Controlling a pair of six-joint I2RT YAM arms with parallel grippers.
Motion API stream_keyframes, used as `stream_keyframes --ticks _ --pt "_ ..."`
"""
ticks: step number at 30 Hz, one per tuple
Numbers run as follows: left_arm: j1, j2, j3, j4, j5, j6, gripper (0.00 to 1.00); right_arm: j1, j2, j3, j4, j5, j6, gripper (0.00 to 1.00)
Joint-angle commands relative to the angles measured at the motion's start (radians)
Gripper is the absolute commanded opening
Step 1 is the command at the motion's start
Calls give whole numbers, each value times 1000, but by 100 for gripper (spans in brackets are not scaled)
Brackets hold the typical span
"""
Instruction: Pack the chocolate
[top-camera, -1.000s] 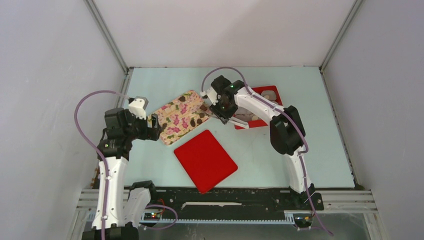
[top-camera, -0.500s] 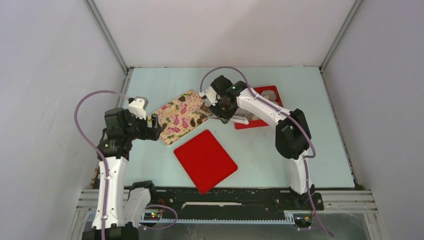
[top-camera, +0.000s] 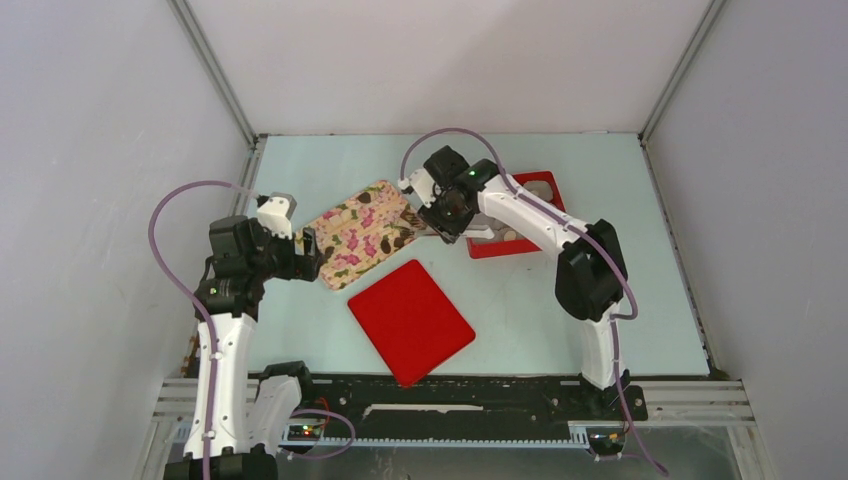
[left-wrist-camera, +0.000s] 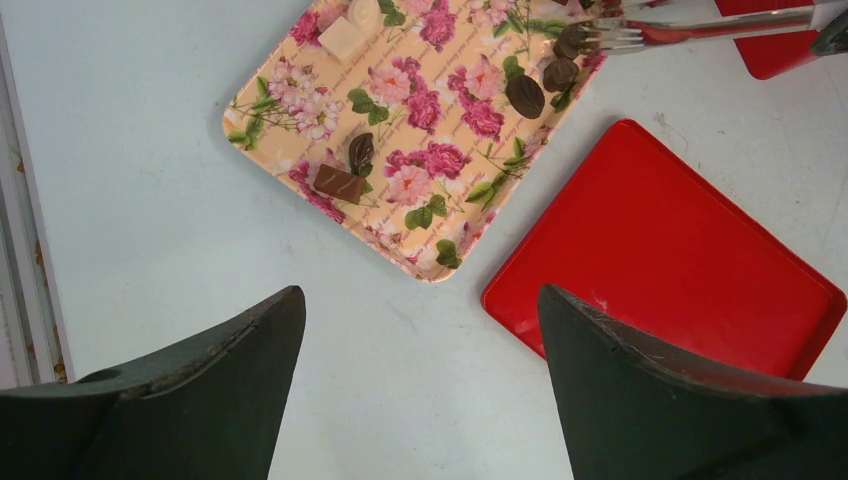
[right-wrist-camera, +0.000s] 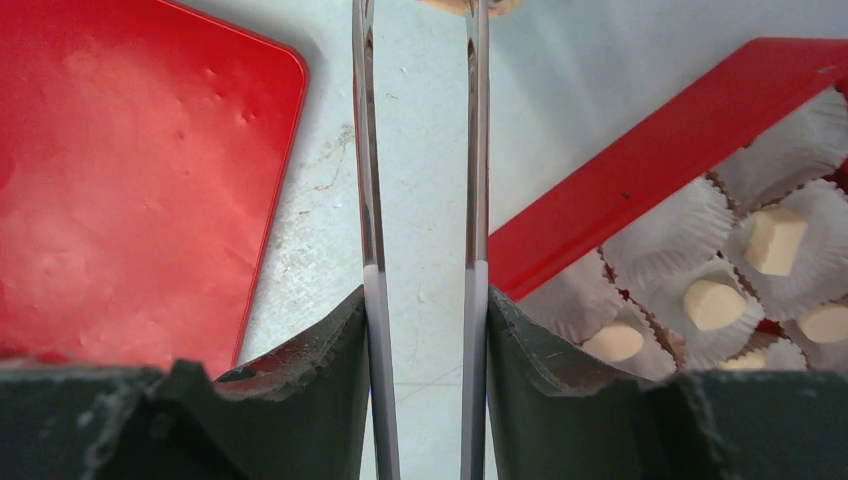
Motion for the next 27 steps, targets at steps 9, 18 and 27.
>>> stream_keyframes --ticks 9,18,27 --pt "8 -4 -15 21 18 2 90 3 75 76 -14 -59 -12 39" --pt "8 4 -16 24 22 3 90 -22 -24 79 -17 -83 -15 24" --pt "7 41 -1 26 34 -5 90 -184 -226 1 -5 -204 12 23"
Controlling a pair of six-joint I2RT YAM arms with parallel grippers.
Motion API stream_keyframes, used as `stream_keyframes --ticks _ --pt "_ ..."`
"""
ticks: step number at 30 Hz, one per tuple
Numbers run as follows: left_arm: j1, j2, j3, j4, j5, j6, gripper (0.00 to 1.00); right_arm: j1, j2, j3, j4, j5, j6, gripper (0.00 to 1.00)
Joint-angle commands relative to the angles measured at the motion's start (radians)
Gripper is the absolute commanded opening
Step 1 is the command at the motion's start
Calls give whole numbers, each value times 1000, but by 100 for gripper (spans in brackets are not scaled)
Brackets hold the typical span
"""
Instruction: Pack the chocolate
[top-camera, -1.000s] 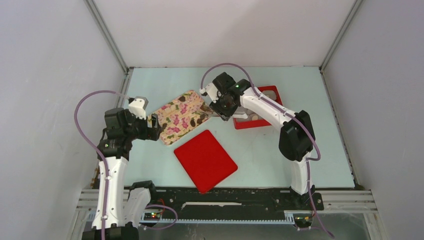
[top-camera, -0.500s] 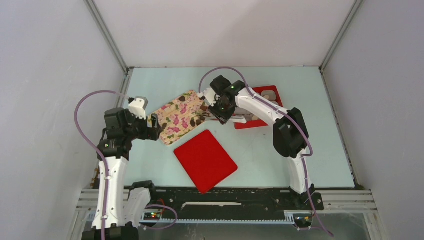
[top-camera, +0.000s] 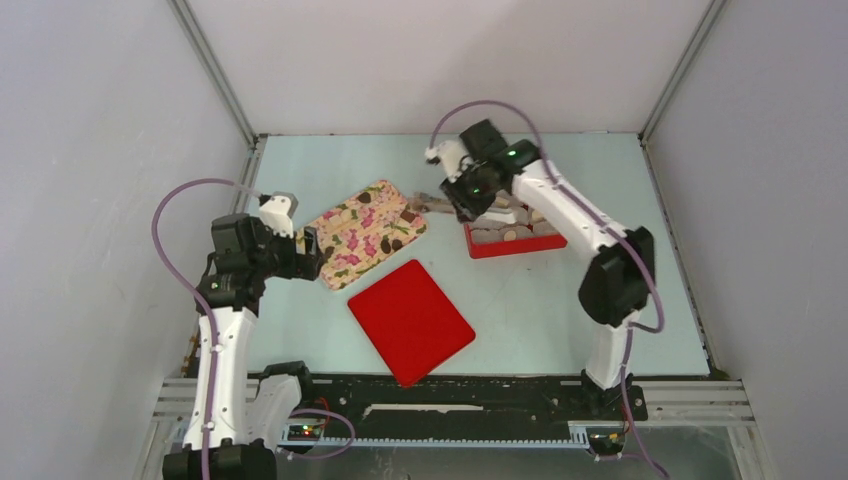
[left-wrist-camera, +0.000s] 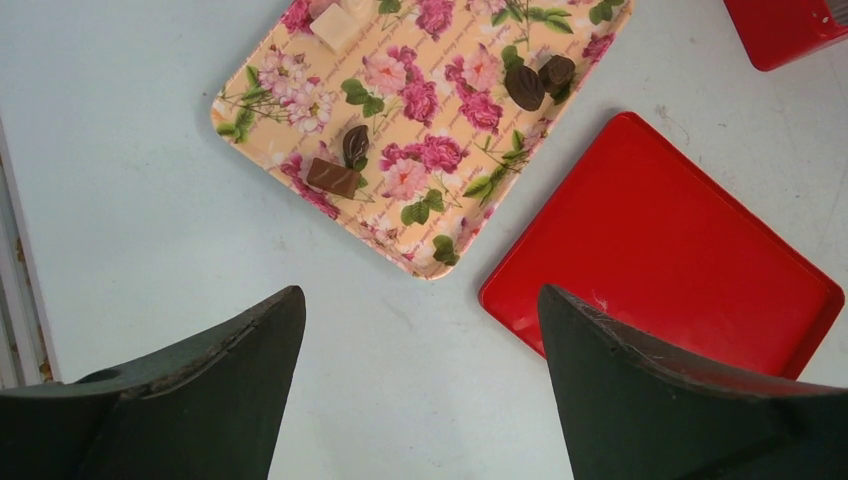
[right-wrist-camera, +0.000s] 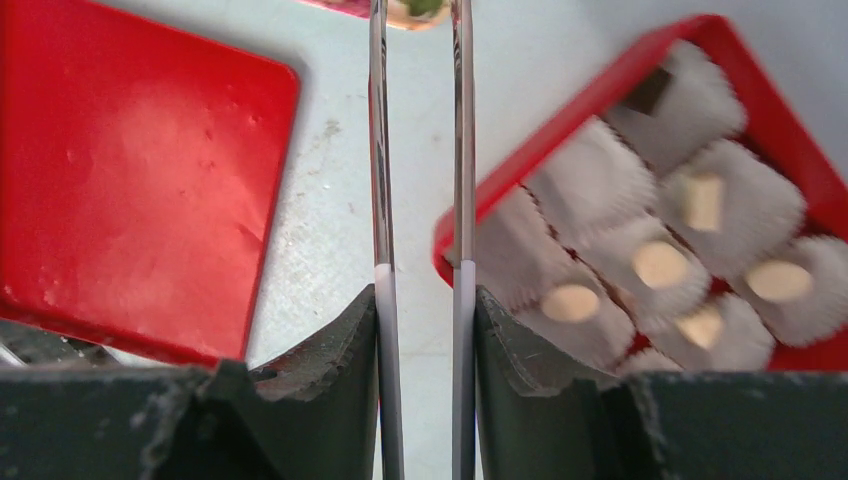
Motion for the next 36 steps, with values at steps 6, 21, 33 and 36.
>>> stream_keyframes --ticks 6,21,33,36 --pt "8 60 29 23 45 -17 90 -236 -251 -144 51 -51 -1 22" --pt "7 116 57 9 56 -30 91 -323 -235 -348 114 19 -27 24" --pt "8 107 47 6 39 -22 93 -324 -124 -293 137 -24 -8 27" --pt "7 105 42 10 37 -21 93 -324 -129 -297 129 -30 -8 27"
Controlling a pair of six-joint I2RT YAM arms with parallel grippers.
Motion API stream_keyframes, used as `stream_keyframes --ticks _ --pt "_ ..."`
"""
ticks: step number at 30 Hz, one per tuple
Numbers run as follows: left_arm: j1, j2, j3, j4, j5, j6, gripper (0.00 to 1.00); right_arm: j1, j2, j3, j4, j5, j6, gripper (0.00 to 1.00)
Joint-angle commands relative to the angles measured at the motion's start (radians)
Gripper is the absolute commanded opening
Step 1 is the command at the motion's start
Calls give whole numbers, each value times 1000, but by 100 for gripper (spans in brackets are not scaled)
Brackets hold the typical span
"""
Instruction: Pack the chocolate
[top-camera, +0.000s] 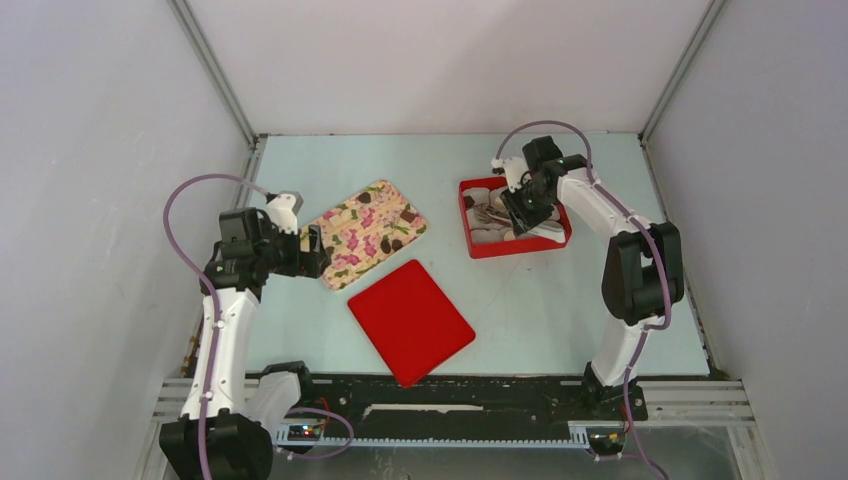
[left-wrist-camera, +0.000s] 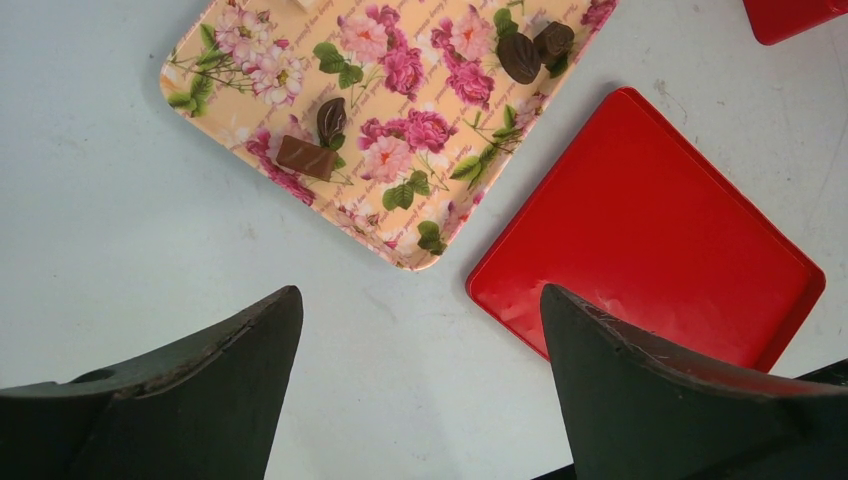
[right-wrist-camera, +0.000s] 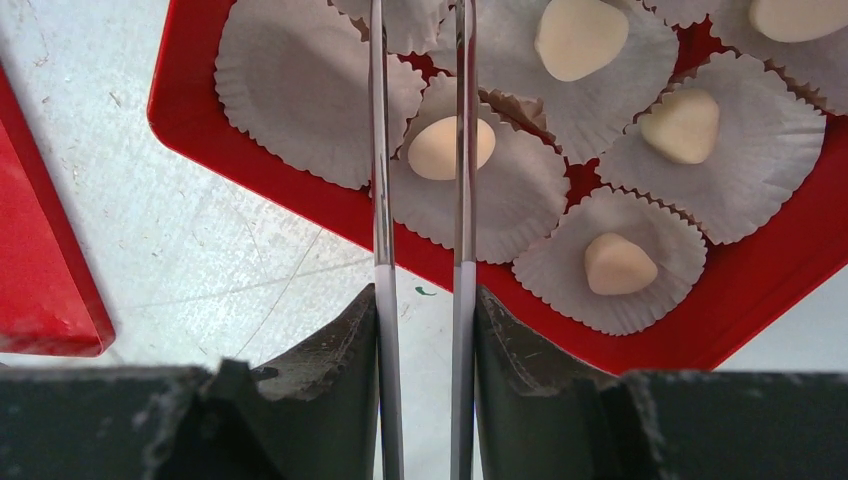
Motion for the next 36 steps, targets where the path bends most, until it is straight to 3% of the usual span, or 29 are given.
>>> stream_keyframes --ticks 1,15,26,36 --pt "7 -11 39 11 8 -10 93 -2 -17 51 26 -30 6 27" --pt "7 -19 33 17 11 -9 93 7 -46 16 9 -33 12 30" --pt "7 -19 31 20 14 -9 93 13 -91 -8 16 -6 16 43" --pt "7 -15 34 20 21 -12 93 16 -187 49 -6 -42 14 46"
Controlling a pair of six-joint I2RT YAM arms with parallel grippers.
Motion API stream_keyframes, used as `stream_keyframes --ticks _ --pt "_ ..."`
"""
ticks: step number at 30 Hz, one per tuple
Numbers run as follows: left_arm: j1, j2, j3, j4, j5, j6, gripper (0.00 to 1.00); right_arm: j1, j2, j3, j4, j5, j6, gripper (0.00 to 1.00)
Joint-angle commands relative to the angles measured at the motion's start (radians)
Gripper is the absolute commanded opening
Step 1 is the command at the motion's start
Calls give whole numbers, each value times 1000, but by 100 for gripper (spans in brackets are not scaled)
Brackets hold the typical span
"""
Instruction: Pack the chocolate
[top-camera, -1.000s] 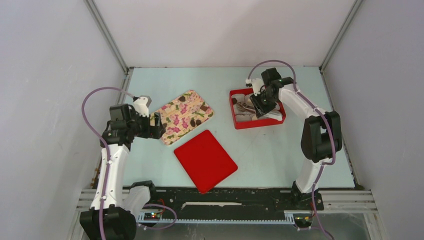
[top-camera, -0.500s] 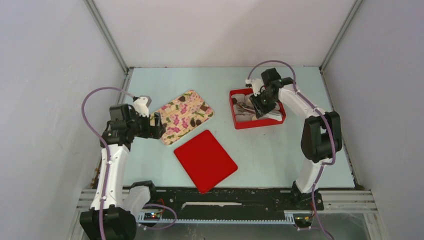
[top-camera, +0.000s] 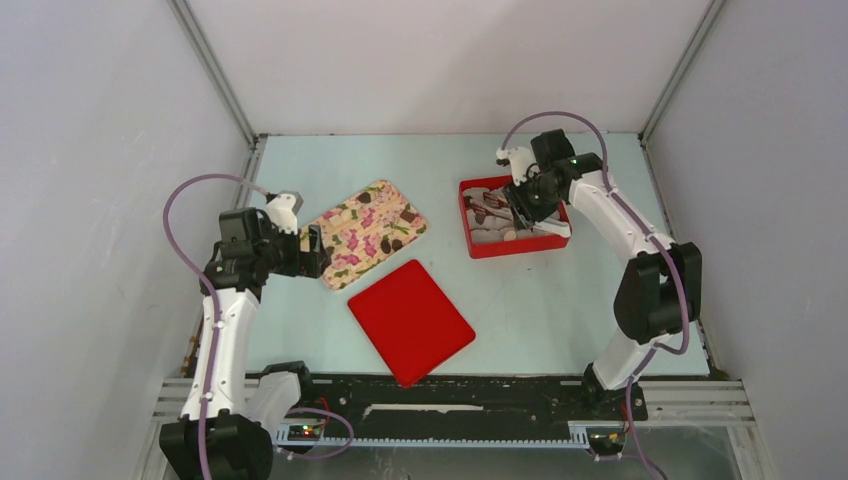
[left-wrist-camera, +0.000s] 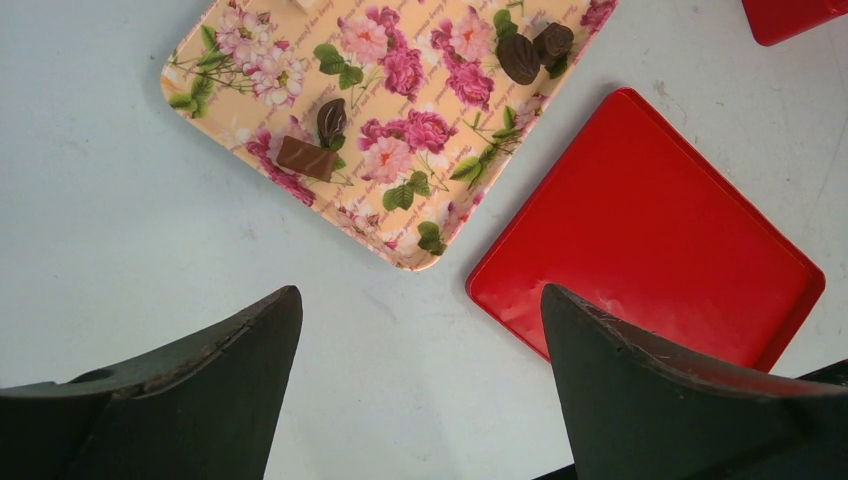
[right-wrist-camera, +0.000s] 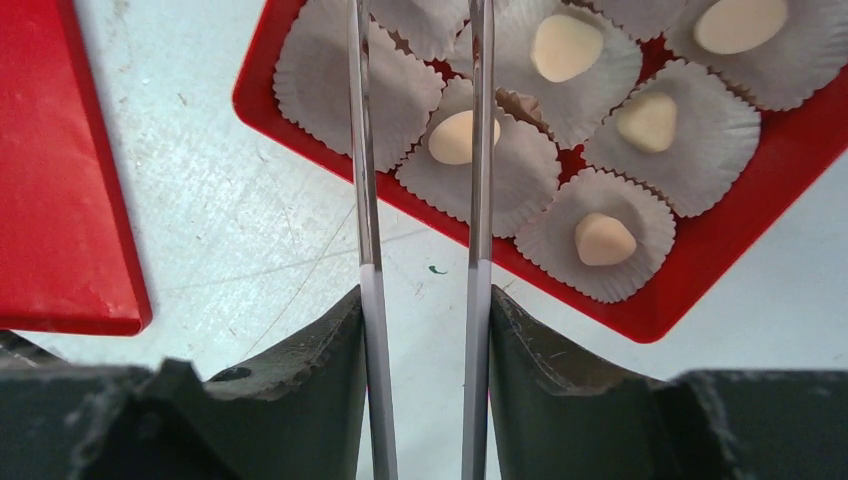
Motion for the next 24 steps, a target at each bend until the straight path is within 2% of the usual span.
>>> stream_keyframes --ticks 1,8,14,24 --pt "6 -13 34 20 21 -13 93 16 -78 69 12 -31 5 46" --pt "6 -24 34 15 20 -13 93 151 -24 136 9 -47 -33 44" --pt "7 -43 32 6 11 -11 94 302 106 275 -14 -32 -42 44" --pt "6 -69 25 -3 3 -8 94 448 361 540 -112 19 14 46"
